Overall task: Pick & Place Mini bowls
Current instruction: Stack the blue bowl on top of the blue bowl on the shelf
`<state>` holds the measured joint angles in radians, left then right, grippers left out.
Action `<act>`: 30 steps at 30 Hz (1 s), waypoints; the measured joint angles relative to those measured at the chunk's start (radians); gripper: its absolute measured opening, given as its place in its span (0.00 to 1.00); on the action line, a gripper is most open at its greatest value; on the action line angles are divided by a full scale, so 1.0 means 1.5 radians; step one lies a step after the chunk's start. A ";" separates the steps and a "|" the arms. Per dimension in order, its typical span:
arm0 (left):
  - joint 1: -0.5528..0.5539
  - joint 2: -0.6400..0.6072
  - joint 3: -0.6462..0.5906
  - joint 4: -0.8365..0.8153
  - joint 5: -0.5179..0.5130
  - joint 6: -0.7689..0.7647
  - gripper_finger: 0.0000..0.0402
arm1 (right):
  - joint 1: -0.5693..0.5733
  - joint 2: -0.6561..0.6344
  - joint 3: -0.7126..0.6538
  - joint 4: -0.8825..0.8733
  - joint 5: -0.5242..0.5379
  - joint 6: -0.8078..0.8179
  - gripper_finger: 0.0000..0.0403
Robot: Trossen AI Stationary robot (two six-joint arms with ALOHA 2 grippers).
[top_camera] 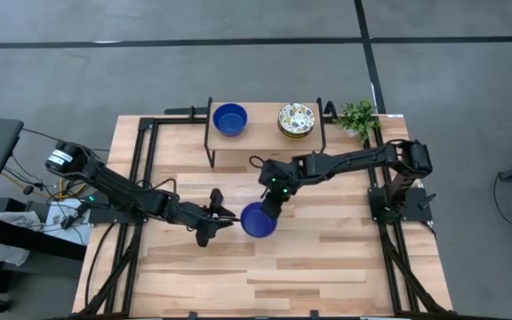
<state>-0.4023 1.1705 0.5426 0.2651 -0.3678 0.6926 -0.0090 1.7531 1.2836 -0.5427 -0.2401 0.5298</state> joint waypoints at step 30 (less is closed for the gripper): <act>-0.003 0.170 0.140 0.001 -0.034 0.064 0.36 | 0.006 0.001 0.010 -0.092 0.004 -0.016 0.00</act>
<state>-0.4062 1.4250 0.7528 0.2664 -0.4192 0.7891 -0.0002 1.7542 1.2984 -0.6804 -0.2337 0.5060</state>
